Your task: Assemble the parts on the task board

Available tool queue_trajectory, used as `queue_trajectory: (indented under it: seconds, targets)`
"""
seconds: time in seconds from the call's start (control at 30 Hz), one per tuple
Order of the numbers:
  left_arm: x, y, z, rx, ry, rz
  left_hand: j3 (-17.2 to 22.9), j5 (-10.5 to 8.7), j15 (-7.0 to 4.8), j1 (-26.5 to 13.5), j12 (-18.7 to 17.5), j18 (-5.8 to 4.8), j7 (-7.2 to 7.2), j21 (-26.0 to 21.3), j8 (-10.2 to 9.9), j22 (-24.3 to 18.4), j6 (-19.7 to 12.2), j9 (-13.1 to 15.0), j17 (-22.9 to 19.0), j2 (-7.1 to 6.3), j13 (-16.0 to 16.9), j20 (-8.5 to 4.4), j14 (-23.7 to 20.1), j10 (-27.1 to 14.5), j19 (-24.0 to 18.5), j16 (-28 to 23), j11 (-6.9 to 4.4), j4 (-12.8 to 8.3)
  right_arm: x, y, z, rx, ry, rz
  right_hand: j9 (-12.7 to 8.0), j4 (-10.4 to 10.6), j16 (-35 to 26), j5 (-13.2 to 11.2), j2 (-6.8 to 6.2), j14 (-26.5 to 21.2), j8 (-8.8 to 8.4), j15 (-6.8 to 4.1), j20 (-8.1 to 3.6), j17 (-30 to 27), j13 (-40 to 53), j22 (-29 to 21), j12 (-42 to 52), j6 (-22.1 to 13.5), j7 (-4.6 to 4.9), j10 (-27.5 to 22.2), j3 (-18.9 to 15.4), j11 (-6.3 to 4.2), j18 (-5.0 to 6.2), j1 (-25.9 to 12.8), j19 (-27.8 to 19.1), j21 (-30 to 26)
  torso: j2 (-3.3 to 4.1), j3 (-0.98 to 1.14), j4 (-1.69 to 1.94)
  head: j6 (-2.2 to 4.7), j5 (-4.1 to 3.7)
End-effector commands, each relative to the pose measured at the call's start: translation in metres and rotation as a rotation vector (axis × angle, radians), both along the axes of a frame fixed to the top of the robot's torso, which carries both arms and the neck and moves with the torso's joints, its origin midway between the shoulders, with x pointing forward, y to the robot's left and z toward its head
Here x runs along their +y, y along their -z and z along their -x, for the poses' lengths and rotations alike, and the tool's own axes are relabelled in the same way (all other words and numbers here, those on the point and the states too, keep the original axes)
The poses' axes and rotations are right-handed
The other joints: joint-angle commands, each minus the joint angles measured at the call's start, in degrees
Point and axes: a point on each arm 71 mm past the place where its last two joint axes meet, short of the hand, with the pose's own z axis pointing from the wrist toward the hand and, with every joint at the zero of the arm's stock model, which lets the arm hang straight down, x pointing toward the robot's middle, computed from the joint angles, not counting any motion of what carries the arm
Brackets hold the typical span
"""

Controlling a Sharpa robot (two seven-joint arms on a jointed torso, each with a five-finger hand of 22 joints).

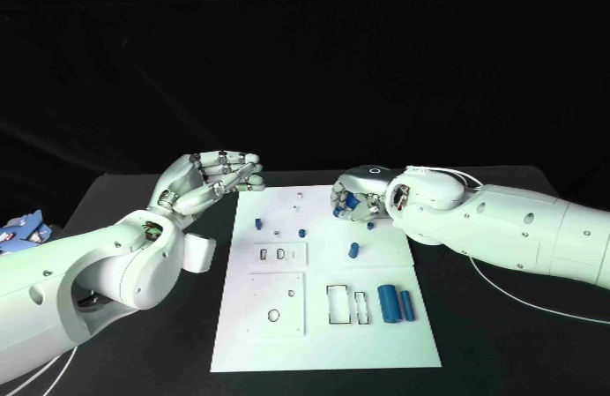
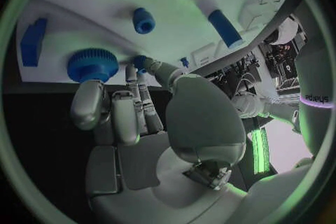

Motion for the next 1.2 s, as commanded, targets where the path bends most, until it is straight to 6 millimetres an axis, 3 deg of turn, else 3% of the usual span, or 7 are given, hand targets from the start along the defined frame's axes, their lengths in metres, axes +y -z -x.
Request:
queue_trajectory:
  seconds: [0.03, 0.33, 0.5, 0.9, 1.2]
  targets:
    - [-0.003, -0.002, 0.001, -0.004, 0.026, 0.009, 0.43, -0.19, 0.06, -0.24, -0.32, 0.23, 0.88, -0.15, -0.34, -0.15, -0.21, 0.03, 0.1, -0.29, -0.06, 0.22, -0.36, -0.09, 0.21, -0.42, 0.43, 0.0, 0.0, 0.0, -0.002, -0.013, 0.015, 0.011, 0.45, -0.09, 0.59, -1.52, 0.88, 2.93, 0.7, -0.43, -0.12, 0.19, 0.11, 0.53, 0.51, 0.82, -0.16, 0.64, 0.99, -0.11, -0.88, 0.54, 0.53, 0.54, 0.17, 0.04, 0.05, -0.03, 0.02]
    - [-0.004, -0.003, 0.002, -0.004, 0.031, 0.011, 0.43, -0.19, 0.06, -0.24, -0.32, 0.23, 0.88, -0.15, -0.34, -0.15, -0.21, 0.03, 0.1, -0.29, -0.06, 0.22, -0.36, -0.09, 0.21, -0.42, 0.43, 0.0, 0.001, -0.001, -0.002, -0.034, 0.023, 0.009, 1.89, -0.26, 1.25, -2.58, 1.64, 2.99, 2.05, -0.85, -0.49, 0.67, 0.41, 1.75, 1.59, 2.17, -0.72, 1.79, 2.31, -0.66, -1.03, 1.38, 0.77, 1.3, 0.41, 0.07, 0.22, -0.31, 0.19]
    - [-0.003, -0.003, 0.002, -0.002, 0.028, 0.011, 0.47, -0.2, 0.08, -0.3, -0.41, 0.23, 0.92, -0.17, -0.37, -0.18, -0.25, 0.02, 0.14, -0.27, -0.06, 0.23, -0.39, -0.13, 0.19, -0.46, 0.45, -0.01, 0.002, -0.003, -0.002, -0.048, 0.023, -0.001, 2.72, -0.27, 1.34, -2.73, 1.9, 2.97, 2.84, -0.99, -0.64, 0.61, 0.54, 1.93, 1.88, 2.74, -0.95, 1.96, 2.48, -0.87, -1.03, 1.52, 0.72, 1.39, 0.46, 0.12, 0.01, -0.33, 0.27]
    - [-0.001, -0.003, 0.001, 0.004, 0.026, 0.014, 0.53, -0.21, 0.1, -0.34, -0.55, 0.24, 0.98, -0.2, -0.45, -0.21, -0.35, 0.01, 0.2, -0.28, -0.06, 0.25, -0.39, -0.23, 0.19, -0.5, 0.51, -0.05, 0.008, -0.015, 0.004, -0.167, 0.003, -0.105, 3.55, -0.22, 1.69, -1.63, 1.81, 3.03, 3.21, -0.97, -0.7, 0.97, 0.59, 2.89, 2.03, 2.32, -0.78, 1.82, 2.7, -0.78, -1.2, 1.33, 1.07, 1.94, 0.51, 0.14, 0.0, 0.15, 0.36]
    - [-0.002, -0.002, 0.001, 0.01, 0.029, 0.018, 0.53, -0.21, 0.1, -0.34, -0.55, 0.24, 0.98, -0.2, -0.45, -0.21, -0.35, 0.01, 0.2, -0.28, -0.06, 0.25, -0.39, -0.23, 0.19, -0.5, 0.51, -0.05, 0.028, -0.025, 0.001, -0.247, -0.034, -0.181, 3.73, -0.08, 1.62, -1.52, 1.88, 2.99, 3.27, -0.97, -0.69, 0.75, 0.59, 3.71, 2.09, 2.24, -0.8, 1.92, 2.77, -0.8, -1.36, 1.2, 1.5, 2.44, 0.75, 0.28, 0.18, 0.65, 0.52]
